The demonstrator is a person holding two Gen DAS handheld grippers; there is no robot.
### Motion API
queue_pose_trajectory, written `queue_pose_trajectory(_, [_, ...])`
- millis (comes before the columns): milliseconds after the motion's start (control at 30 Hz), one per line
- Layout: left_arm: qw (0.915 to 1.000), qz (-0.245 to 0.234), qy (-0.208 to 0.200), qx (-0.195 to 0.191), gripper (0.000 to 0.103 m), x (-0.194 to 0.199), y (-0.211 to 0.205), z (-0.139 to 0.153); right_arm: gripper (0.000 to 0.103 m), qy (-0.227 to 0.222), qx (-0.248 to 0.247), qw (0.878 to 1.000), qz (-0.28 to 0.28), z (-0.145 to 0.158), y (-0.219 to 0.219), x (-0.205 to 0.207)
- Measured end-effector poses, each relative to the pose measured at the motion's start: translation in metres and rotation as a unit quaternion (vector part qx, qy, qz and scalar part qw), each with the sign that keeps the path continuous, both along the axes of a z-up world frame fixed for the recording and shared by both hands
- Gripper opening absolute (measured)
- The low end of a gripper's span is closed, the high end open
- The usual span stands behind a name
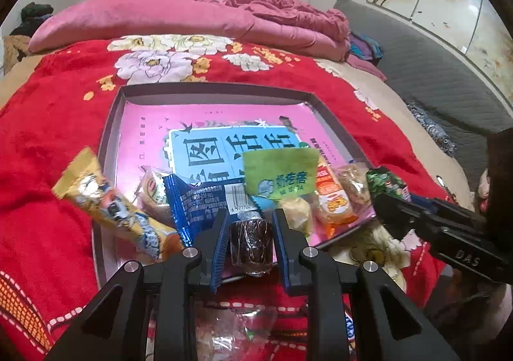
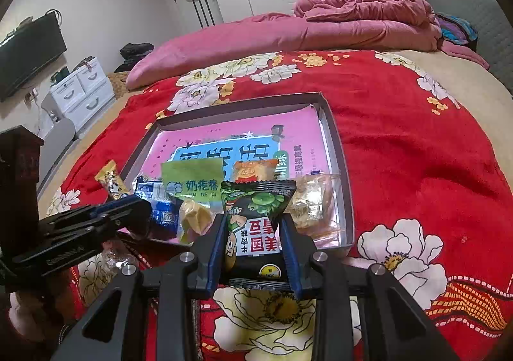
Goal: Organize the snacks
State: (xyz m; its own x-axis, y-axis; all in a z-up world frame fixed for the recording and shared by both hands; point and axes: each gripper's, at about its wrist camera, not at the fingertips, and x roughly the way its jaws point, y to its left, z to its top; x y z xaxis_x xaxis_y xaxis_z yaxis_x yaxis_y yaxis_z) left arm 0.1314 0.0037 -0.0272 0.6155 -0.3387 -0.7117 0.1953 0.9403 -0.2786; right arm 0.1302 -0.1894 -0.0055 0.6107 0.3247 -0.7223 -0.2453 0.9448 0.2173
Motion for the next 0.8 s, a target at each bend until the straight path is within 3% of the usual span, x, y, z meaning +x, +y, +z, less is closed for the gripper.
queue_pose_trajectory(267, [0.9996, -0.01, -0.01, 0.026, 0.028, 0.0, -0.01, -0.002, 0.034, -0.003, -0.004, 1.0, -0.004, 0.0, 0.003, 0.008])
queue_pose_trajectory(800, [0.9995, -0.018, -0.005, 0.027, 0.027, 0.001, -0.013, -0.005, 0.034, 0.009, -0.028, 0.999, -0.02, -0.016, 0.016, 0.031])
